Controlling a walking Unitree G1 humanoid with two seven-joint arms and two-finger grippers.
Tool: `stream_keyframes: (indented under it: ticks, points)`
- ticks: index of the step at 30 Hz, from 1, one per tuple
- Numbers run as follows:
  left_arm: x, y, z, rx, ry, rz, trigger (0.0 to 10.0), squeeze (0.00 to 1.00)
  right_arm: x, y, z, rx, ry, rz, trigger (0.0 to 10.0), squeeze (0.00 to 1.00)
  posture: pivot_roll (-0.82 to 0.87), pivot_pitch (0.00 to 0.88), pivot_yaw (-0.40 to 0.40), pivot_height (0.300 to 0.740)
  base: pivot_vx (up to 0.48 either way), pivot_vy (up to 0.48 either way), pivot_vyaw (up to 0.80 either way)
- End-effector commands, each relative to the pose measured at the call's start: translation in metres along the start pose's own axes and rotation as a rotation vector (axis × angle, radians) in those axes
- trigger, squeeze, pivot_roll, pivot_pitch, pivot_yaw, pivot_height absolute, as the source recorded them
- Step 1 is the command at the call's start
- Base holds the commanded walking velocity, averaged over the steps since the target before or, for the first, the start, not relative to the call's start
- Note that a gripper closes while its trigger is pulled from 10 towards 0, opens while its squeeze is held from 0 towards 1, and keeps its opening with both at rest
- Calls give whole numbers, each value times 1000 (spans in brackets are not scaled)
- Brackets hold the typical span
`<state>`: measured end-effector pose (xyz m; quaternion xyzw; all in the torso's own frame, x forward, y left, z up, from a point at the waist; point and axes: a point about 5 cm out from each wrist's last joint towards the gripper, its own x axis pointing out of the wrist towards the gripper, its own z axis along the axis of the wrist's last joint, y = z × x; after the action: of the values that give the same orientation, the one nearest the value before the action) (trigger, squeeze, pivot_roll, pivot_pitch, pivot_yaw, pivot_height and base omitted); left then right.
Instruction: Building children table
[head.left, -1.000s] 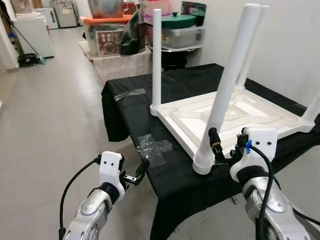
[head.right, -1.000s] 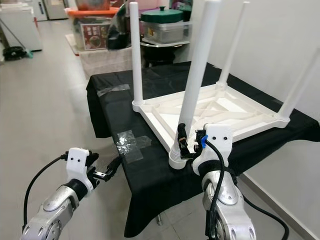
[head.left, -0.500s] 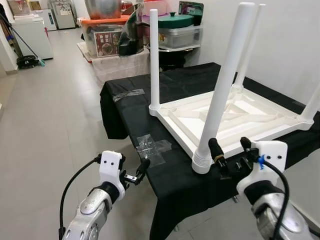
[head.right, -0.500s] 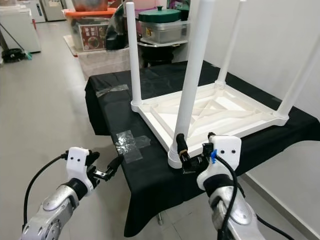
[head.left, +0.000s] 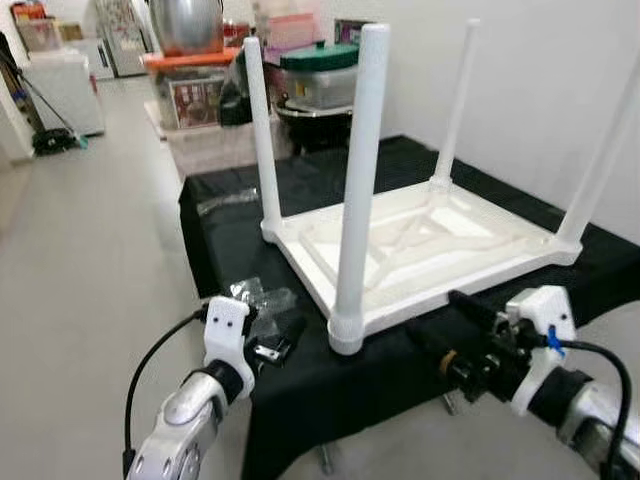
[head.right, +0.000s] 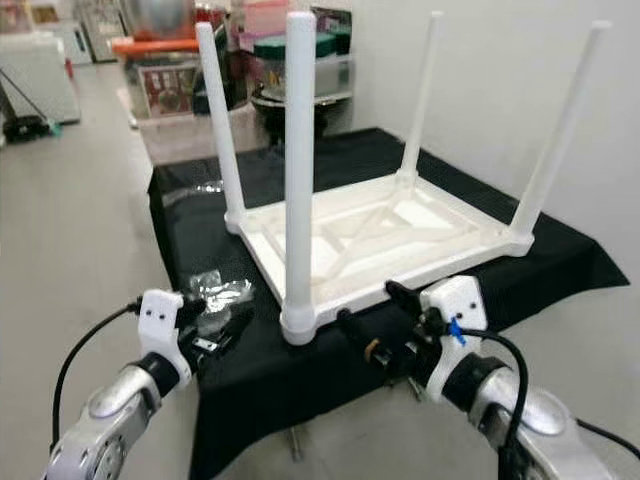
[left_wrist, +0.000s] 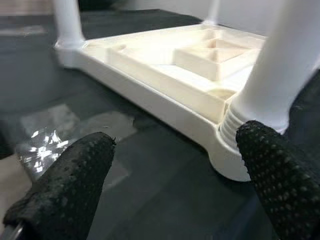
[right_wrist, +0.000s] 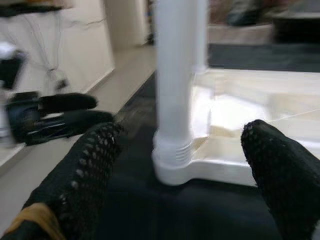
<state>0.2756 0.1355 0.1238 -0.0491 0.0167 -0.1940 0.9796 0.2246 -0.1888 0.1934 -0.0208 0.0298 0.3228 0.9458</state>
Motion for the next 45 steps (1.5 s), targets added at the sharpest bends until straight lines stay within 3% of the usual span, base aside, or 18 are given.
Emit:
stream_keyframes:
  ticks: [1,5,10,11,19,27,32,33,34,35,37,38,40,42,44,45]
  points:
    - [0,0,2,2,-9,3,10000,0,1,-3,-3,-13,12,-14,10000,1000,-26,0,-5,740,0,-480,0]
    - [-3,7,2,-15,-2,58,10000,0,17,-2,-6,-65,1,-25,10000,1000,-6,0,-8,740,0,0,400]
    - [-4,8,1,-8,4,62,10000,0,21,-2,-3,-65,-17,8,10000,1000,-5,0,-9,740,0,0,640]
    - [-3,9,0,4,16,72,10000,0,23,-5,-3,-82,-4,22,10000,0,-7,0,-9,740,0,0,0]
    - [-2,8,-2,12,21,77,10000,0,28,-18,2,-94,-29,22,10000,0,-6,0,-8,740,0,0,0]
    - [-2,4,1,4,-3,55,10000,0,52,-31,23,-115,-120,92,10000,0,20,0,-25,740,0,0,0]
    - [-2,4,5,6,-27,53,10000,0,62,-29,28,-117,-144,119,10000,0,29,0,-32,740,0,0,0]
    - [-3,3,7,5,-41,58,10000,0,67,-30,31,-111,-164,92,10000,0,34,0,-36,740,0,0,0]
    - [-4,4,9,6,-50,66,10000,0,72,-39,34,-111,-193,-35,10000,0,39,0,-37,740,0,0,0]
    - [-4,4,9,6,-50,66,10000,0,72,-39,34,-111,-193,-35,10000,0,39,0,-37,740,0,0,0]
    - [-9,9,10,18,-50,111,10000,0,75,-66,33,-133,-181,-314,10000,0,40,0,-31,740,0,0,0]
    - [-9,9,10,18,-50,111,10000,0,75,-66,33,-133,-181,-314,10000,0,40,0,-31,740,0,0,0]
    - [-15,19,8,36,-34,180,10000,0,71,-85,27,-162,-142,-502,10000,0,40,0,-22,740,0,0,0]
    - [-25,34,5,42,-27,282,10000,0,69,-90,23,-136,-136,-559,10000,0,43,0,-22,740,0,0,0]
    - [-25,34,5,42,-27,282,10000,0,69,-90,23,-136,-136,-559,10000,0,43,0,-22,740,0,0,0]
    - [-31,42,5,41,-29,333,10000,0,68,-89,22,-117,-143,-560,10000,0,43,0,-22,740,0,0,0]
